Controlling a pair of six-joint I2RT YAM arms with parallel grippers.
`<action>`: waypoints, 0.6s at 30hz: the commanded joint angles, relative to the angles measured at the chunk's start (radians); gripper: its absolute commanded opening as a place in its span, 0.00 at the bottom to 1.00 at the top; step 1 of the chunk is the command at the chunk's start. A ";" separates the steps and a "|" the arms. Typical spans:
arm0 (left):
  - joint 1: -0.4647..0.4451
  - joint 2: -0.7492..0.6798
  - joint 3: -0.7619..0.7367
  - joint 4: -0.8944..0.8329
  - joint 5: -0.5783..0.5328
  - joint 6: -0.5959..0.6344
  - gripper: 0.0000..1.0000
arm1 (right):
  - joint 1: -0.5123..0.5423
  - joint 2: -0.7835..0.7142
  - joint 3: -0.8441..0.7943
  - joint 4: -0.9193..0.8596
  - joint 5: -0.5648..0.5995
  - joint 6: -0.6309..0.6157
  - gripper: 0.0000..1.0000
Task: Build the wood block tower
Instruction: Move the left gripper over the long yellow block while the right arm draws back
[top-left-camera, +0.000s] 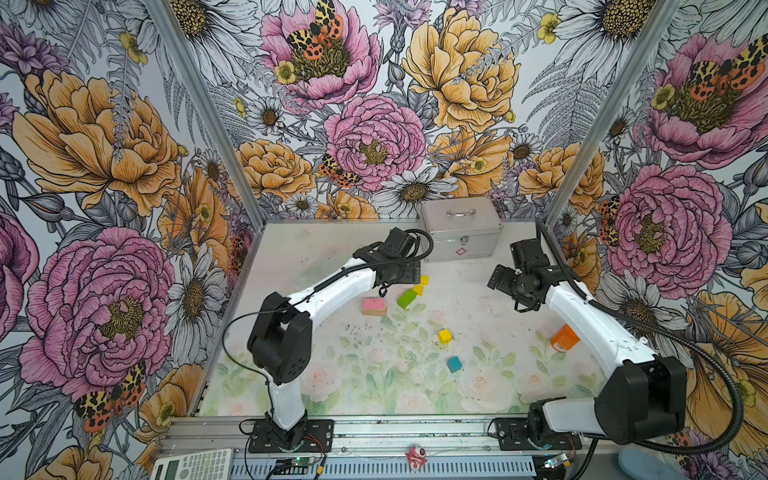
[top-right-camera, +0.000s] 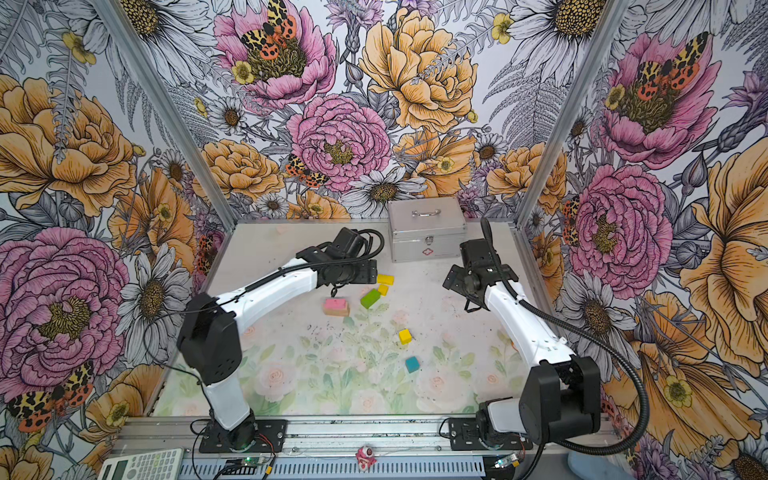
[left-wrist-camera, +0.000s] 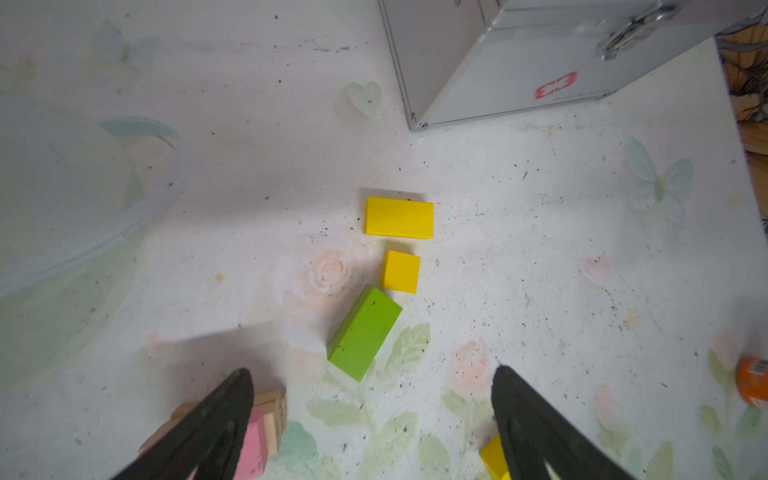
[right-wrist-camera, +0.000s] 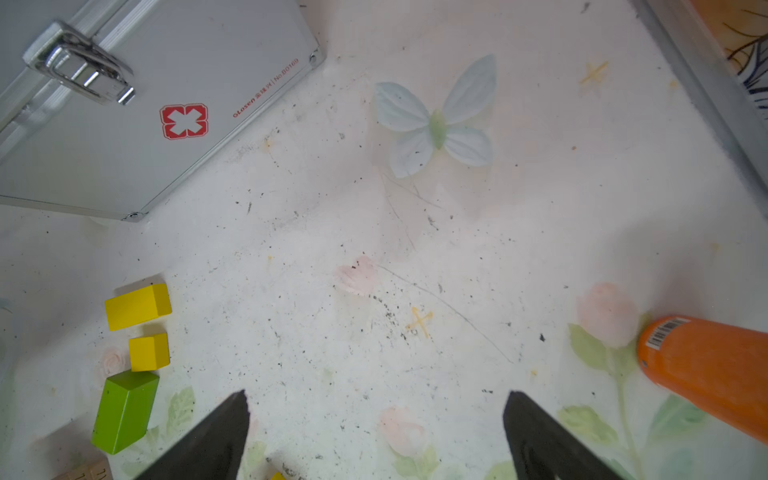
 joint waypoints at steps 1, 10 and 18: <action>-0.026 0.112 0.103 -0.038 -0.014 0.007 0.87 | -0.037 -0.077 -0.037 0.026 -0.085 -0.044 0.98; -0.037 0.292 0.285 -0.085 -0.018 0.016 0.86 | -0.054 -0.129 -0.101 0.060 -0.186 -0.066 0.98; -0.033 0.403 0.407 -0.120 -0.038 0.057 0.86 | -0.059 -0.128 -0.128 0.089 -0.238 -0.068 0.98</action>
